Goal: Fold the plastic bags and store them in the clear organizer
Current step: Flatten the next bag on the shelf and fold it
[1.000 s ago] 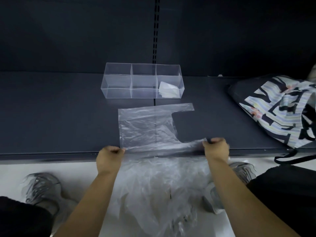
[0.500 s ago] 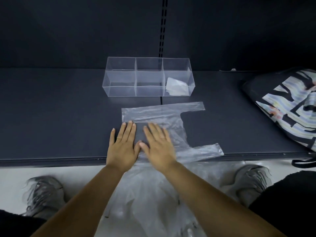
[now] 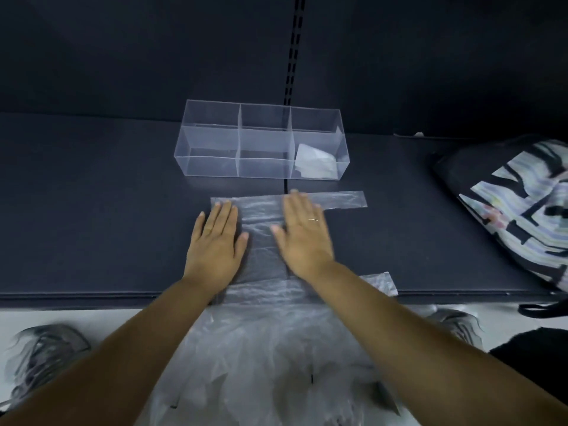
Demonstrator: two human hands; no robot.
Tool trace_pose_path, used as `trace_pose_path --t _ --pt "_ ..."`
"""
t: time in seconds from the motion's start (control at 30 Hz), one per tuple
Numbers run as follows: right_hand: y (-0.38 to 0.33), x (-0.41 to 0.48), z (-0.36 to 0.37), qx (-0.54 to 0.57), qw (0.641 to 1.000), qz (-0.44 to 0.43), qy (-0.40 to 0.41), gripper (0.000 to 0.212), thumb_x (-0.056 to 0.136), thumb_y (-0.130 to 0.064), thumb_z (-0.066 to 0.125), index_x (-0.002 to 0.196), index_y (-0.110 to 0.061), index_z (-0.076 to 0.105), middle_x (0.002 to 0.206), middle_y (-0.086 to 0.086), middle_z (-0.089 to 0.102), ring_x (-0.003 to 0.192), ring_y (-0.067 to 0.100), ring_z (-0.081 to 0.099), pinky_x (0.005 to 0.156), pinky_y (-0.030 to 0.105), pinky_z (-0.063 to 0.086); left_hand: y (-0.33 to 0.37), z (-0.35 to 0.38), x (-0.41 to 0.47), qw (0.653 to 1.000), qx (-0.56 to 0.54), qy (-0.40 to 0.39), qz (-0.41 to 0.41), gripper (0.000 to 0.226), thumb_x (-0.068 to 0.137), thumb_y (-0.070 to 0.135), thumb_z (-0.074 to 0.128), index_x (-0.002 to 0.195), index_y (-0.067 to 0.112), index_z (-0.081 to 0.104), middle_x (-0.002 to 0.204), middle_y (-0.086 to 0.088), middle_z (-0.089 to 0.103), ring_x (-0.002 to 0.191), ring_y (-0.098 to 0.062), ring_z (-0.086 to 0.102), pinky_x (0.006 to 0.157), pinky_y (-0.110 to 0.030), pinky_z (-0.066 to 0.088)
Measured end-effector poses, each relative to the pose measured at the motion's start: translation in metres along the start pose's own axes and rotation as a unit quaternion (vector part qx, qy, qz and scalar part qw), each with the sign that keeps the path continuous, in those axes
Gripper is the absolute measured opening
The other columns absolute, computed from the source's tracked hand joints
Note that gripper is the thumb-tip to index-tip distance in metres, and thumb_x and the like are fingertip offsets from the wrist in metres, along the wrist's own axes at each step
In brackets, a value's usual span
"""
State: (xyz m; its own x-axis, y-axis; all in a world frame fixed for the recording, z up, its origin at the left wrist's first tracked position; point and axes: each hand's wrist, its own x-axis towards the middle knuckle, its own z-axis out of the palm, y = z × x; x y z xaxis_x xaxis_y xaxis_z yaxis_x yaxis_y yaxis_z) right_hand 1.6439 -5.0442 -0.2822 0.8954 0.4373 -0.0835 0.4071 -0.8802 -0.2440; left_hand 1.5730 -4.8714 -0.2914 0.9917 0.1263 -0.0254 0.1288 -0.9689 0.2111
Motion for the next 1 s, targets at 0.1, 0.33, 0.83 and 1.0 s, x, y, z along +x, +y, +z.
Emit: trace_pose_path --t 0.1,0.33,0.83,1.0 --pt "-0.033 0.02 0.014 0.016 0.996 -0.062 -0.06 0.064 0.102 -0.047 0.022 0.153 -0.016 0.001 0.162 0.002 -0.006 0.147 0.014 -0.011 0.117 0.033 -0.014 -0.007 0.005 0.014 0.998 0.04 -0.047 -0.004 0.065 0.099 0.047 0.011 0.152 0.013 -0.004 0.161 -0.003 -0.008 0.147 -0.015 -0.01 0.118 -0.036 -0.01" --pt "0.084 0.008 0.002 -0.06 0.996 0.062 -0.029 0.074 0.094 -0.062 0.01 0.153 -0.02 -0.005 0.16 -0.001 -0.013 0.146 0.014 -0.015 0.118 0.037 -0.01 -0.018 0.015 0.014 0.998 0.049 -0.034 0.0 0.078 0.088 0.06 -0.004 0.152 0.014 -0.006 0.16 -0.001 -0.009 0.141 -0.008 -0.02 0.118 -0.036 -0.011" --pt "0.052 -0.131 0.002 0.018 0.989 -0.144 0.019 0.067 0.067 -0.029 0.081 0.127 -0.013 0.058 0.132 0.006 0.056 0.117 0.027 0.055 0.101 0.04 0.042 0.055 0.005 -0.088 0.98 -0.003 -0.027 0.198 0.076 0.079 0.052 0.067 0.133 0.002 0.053 0.142 -0.013 0.049 0.13 -0.029 0.047 0.109 -0.045 0.036" --pt "0.049 -0.127 -0.014 0.052 0.984 -0.14 0.101 0.017 0.068 -0.008 0.082 0.073 -0.015 0.067 0.086 -0.002 0.066 0.074 0.024 0.062 0.07 0.031 0.036 0.056 -0.002 -0.095 0.988 -0.037 0.024 0.146 0.061 0.064 0.024 0.088 0.117 0.002 0.067 0.125 -0.012 0.064 0.113 -0.029 0.062 0.09 -0.052 0.05"
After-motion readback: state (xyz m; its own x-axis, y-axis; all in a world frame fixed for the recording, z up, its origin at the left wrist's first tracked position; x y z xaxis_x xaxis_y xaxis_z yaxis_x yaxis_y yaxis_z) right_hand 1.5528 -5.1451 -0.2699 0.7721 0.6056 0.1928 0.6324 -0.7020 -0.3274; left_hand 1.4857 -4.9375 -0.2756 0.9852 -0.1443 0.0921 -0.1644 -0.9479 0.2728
